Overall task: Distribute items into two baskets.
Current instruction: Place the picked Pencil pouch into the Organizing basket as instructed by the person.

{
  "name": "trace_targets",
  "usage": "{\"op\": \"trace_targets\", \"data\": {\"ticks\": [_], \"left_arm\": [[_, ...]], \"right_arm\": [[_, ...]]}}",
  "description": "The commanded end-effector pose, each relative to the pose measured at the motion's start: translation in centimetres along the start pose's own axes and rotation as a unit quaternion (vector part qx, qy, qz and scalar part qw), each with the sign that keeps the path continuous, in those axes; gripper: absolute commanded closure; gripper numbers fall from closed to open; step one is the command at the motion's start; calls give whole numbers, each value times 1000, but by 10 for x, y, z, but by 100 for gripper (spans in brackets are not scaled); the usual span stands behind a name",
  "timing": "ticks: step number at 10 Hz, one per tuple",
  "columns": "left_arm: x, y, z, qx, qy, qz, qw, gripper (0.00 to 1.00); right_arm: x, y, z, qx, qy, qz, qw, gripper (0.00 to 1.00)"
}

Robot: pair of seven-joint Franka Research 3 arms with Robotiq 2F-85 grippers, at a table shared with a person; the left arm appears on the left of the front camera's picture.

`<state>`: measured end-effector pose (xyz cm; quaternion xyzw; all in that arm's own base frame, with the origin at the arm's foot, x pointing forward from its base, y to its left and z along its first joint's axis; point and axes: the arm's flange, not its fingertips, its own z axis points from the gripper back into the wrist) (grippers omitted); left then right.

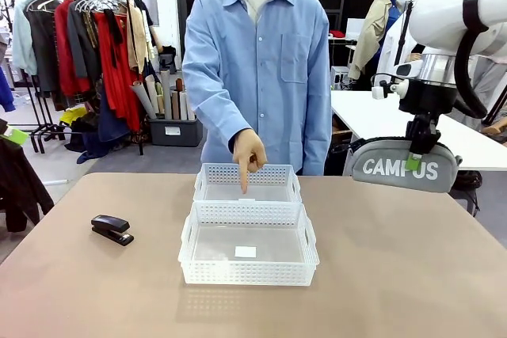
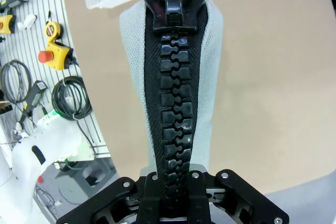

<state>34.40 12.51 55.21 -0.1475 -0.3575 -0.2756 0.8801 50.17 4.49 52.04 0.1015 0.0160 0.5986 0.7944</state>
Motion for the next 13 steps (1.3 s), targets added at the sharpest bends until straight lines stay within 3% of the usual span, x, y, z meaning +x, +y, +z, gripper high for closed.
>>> {"op": "trace_targets", "data": {"ticks": [1,7,10,13], "left_arm": [[0,1,1,-8,-7,-6,1000,0],[0,1,1,-8,-7,-6,1000,0],[0,1,1,-8,-7,-6,1000,0],[0,1,1,-8,-7,-6,1000,0]], "right_arm": [[5,19,-5,-7,15,6,1000,100],[42,89,-41,-40,55,50,996,100],[54,115,-56,-57,52,65,995,100],[60,120,-66,-48,33,59,997,100]]}}
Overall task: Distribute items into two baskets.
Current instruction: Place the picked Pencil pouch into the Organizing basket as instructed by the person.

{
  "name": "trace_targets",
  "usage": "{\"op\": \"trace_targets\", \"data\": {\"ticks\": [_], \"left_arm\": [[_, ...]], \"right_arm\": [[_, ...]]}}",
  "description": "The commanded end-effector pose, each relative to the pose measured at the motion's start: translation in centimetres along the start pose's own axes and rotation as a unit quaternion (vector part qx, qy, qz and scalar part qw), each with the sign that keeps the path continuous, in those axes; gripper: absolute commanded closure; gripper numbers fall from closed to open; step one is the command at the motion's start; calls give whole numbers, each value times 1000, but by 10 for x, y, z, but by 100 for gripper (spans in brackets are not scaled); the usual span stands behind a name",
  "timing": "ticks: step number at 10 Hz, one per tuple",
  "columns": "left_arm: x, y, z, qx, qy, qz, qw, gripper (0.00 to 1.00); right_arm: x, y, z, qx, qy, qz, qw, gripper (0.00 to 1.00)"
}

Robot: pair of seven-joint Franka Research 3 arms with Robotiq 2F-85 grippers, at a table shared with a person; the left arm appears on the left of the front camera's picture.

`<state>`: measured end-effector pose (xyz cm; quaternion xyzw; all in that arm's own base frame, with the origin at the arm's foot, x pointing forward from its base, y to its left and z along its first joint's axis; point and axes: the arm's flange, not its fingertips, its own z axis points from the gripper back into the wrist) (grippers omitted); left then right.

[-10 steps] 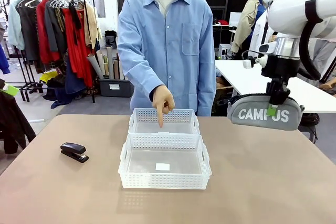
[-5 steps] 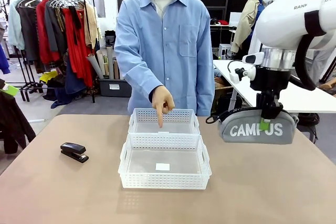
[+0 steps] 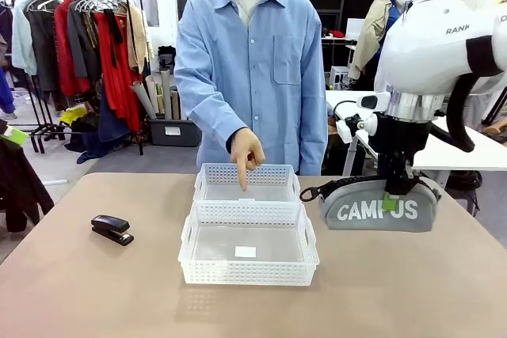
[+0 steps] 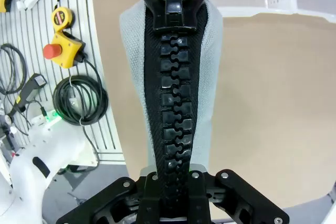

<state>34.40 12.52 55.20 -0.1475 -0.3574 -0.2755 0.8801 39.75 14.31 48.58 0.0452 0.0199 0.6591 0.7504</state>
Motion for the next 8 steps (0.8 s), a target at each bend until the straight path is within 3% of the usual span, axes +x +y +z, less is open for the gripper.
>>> {"op": "trace_targets", "data": {"ticks": [1,3,4,8], "left_arm": [[0,1,1,-8,-7,-6,1000,0],[0,1,1,-8,-7,-6,1000,0],[0,1,1,-8,-7,-6,1000,0],[0,1,1,-8,-7,-6,1000,0]], "right_arm": [[4,0,-5,-7,-17,-26,999,100],[21,-1,-6,1,-28,-40,999,100],[35,-1,-6,12,-44,-76,996,100],[88,0,-8,5,-43,-53,998,100]]}}
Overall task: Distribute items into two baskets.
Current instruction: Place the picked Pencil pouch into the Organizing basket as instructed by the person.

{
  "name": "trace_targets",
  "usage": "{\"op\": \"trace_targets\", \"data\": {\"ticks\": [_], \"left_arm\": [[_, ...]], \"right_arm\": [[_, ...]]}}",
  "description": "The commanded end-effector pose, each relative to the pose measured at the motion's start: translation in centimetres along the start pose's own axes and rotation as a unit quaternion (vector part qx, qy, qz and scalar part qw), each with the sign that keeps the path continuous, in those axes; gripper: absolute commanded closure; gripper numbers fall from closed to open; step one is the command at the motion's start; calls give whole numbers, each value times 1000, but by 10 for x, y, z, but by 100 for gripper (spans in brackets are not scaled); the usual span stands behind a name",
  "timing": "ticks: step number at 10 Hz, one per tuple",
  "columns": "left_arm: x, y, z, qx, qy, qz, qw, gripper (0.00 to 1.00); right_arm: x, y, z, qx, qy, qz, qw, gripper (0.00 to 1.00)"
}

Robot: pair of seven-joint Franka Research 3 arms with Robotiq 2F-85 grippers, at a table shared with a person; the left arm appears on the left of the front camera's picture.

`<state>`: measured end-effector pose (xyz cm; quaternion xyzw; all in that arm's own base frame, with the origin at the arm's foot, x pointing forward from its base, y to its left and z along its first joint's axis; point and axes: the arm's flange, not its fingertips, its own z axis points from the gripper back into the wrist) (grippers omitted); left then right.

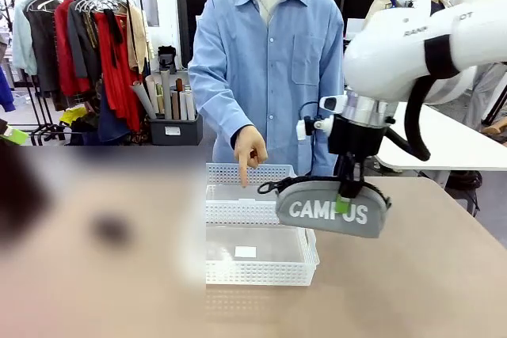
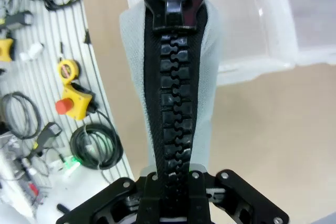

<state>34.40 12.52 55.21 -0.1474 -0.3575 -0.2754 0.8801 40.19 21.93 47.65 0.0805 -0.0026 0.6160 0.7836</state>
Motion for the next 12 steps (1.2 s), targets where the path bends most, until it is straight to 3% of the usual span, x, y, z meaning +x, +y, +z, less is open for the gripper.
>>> {"op": "trace_targets", "data": {"ticks": [1,5,8,12], "left_arm": [[0,1,1,-8,-7,-7,1000,0],[0,1,1,-8,-7,-7,1000,0],[0,1,1,-8,-7,-7,1000,0],[0,1,1,-8,-7,-7,1000,0]], "right_arm": [[27,-2,1,-5,-4,2,1000,100],[81,-4,-17,9,-12,37,999,100],[117,-4,-36,10,9,62,998,100],[140,-6,-60,-25,15,96,995,100]]}}
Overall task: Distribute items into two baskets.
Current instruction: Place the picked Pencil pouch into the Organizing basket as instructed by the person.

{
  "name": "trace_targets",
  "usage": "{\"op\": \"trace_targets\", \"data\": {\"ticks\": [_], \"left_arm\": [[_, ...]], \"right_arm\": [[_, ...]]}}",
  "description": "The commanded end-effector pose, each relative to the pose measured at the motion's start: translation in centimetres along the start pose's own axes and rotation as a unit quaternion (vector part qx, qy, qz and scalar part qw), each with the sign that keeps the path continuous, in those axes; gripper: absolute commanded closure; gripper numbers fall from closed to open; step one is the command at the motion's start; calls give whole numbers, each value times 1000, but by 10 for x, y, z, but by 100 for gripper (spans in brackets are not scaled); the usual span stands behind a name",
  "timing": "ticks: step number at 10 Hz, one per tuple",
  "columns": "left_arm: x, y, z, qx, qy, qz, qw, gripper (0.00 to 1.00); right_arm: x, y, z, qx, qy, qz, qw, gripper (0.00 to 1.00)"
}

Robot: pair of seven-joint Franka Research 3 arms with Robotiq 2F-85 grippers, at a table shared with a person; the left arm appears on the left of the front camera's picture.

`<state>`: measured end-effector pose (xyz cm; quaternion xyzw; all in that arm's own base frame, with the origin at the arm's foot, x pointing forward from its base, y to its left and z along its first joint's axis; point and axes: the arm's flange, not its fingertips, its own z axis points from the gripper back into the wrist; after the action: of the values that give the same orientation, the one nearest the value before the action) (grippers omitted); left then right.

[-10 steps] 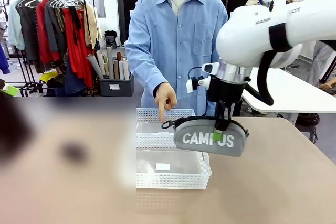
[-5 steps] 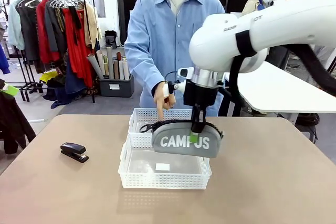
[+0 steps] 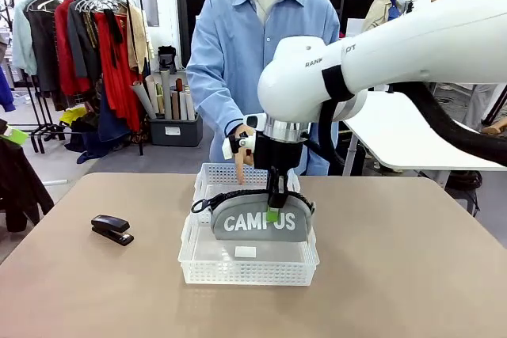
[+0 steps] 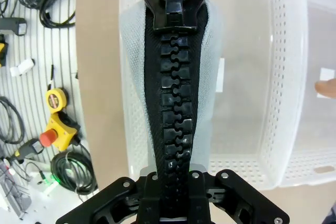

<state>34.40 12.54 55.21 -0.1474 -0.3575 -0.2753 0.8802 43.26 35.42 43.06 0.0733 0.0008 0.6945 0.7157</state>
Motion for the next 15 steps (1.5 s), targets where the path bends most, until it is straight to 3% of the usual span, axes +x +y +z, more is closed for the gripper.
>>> {"op": "trace_targets", "data": {"ticks": [1,2,8,15], "left_arm": [[0,1,1,-8,-7,-7,1000,0],[0,1,1,-8,-7,-7,1000,0],[0,1,1,-8,-7,-7,1000,0],[0,1,1,-8,-7,-7,1000,0]], "right_arm": [[6,-6,-5,-36,2,-1,999,100],[7,-8,-11,-42,-13,11,999,100],[8,-3,-47,-47,7,5,999,100],[3,-10,-81,-43,7,41,998,100]]}}
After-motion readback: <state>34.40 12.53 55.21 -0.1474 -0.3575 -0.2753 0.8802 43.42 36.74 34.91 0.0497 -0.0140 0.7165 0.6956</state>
